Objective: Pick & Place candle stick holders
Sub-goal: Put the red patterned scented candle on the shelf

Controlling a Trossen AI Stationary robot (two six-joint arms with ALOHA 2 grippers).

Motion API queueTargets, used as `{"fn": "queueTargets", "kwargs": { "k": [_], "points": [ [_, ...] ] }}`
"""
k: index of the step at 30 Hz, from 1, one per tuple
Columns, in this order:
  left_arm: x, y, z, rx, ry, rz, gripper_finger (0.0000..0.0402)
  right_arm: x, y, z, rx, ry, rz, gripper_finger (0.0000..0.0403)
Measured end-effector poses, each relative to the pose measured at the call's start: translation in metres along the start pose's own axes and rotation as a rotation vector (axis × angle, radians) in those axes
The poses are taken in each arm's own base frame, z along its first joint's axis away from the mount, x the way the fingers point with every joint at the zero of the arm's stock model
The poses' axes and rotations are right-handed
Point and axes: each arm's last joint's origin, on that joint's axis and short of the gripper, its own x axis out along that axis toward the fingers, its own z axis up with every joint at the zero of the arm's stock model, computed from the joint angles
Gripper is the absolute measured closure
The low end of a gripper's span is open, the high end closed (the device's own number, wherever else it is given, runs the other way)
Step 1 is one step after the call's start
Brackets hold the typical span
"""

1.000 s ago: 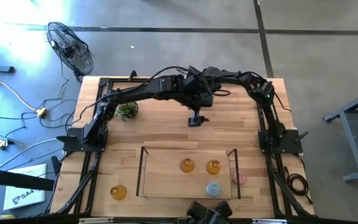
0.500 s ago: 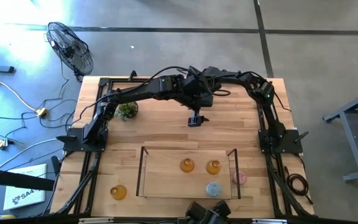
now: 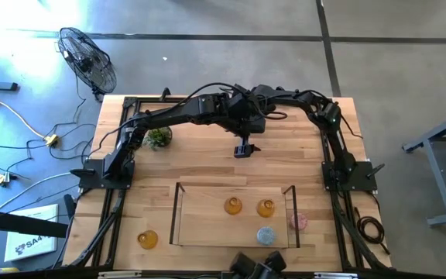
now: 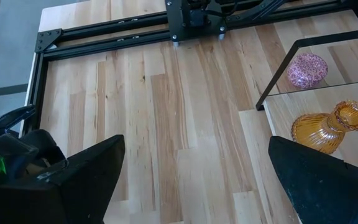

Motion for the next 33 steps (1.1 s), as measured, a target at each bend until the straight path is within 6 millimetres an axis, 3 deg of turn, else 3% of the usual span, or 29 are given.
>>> {"fn": "queueTargets", "kwargs": {
  "k": [23,33],
  "points": [
    [-0.0002,-0.0001,0.0001,0.0,0.0,0.0,0.0011,0.0002,0.0005,0.0021,0.081,-0.014,0.018,0.01],
    [-0.0002,-0.0001,0.0001,0.0,0.0,0.0,0.0011,-0.0003,0.005,0.0,0.009,-0.039,-0.026,0.01]
  ]
}}
